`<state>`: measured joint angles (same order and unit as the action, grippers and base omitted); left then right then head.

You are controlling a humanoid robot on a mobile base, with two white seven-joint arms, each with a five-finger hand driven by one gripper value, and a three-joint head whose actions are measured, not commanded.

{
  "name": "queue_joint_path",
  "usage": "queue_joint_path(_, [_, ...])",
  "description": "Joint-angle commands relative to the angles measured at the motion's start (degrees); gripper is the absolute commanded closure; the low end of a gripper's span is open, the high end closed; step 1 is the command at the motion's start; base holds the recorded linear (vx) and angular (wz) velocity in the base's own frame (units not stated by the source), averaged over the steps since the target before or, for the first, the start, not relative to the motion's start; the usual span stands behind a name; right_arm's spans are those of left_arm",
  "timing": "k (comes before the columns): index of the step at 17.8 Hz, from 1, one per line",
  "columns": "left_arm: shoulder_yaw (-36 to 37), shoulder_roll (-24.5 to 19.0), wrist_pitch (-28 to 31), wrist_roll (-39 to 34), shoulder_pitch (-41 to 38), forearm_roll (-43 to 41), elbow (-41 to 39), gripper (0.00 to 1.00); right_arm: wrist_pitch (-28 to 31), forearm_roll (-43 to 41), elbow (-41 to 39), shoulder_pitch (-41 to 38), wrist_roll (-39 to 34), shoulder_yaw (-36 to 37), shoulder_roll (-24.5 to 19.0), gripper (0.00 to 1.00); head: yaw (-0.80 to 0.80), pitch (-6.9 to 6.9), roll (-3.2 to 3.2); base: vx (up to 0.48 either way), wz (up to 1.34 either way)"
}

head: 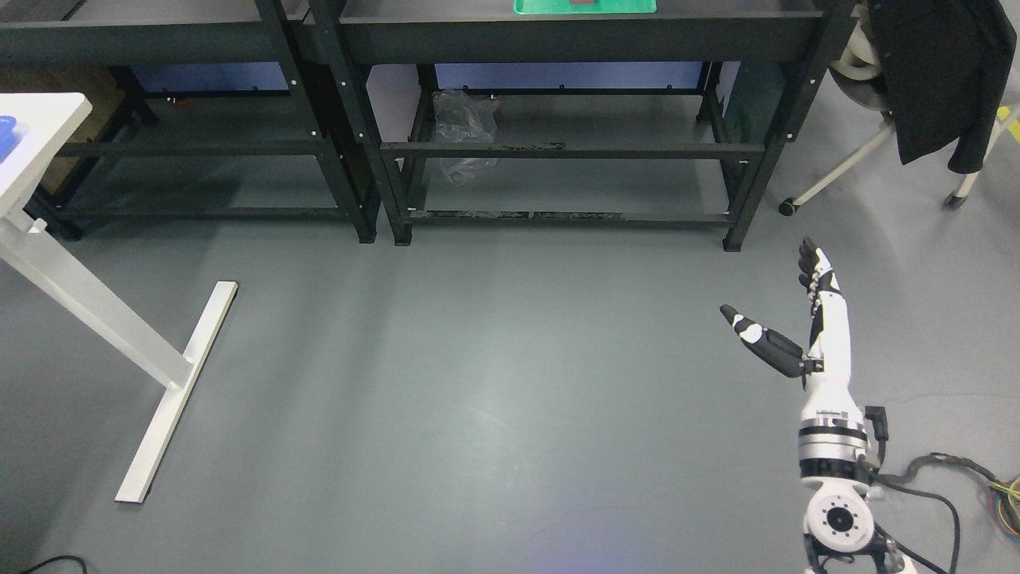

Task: Pick pink block from left shelf to tray
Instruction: 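Drive toward the shelf, raising the right hand near the green tray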

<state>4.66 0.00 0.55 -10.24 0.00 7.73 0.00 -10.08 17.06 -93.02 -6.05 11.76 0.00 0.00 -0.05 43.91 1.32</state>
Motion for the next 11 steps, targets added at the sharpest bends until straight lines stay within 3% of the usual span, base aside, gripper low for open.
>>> queue_joint_path(1, [0.00,-1.00,-0.02,-0.05,1.67,0.00,-1.00,0.00,-1.68,45.10,-0.76,-0.02,0.45,-1.05,1.00,0.00,0.00,0.00,0.00,0.207,-0.01])
queue_joint_path(3, [0.00,-1.00,-0.02,-0.05,1.67,0.00,-1.00,0.00,-3.19,44.46,-0.84,-0.02,0.54,-0.97,1.00,0.00,0.00,0.00,0.00,0.216,-0.07])
queue_joint_path(8, [0.00,-1.00,-0.02,-0.05,1.76,0.00,-1.00,0.00,-2.66,59.73,-0.84,0.25,0.54,-0.88,1.58,0.01,0.00,0.00,0.00,0.184,-0.10])
queue_joint_path(11, [0.00,-1.00,-0.02,-0.05,1.76,0.00,-1.00,0.00,-2.66,61.25,-0.84,0.33,0.80,-0.97,1.58,0.01,0.00,0.00,0.00,0.163,0.07])
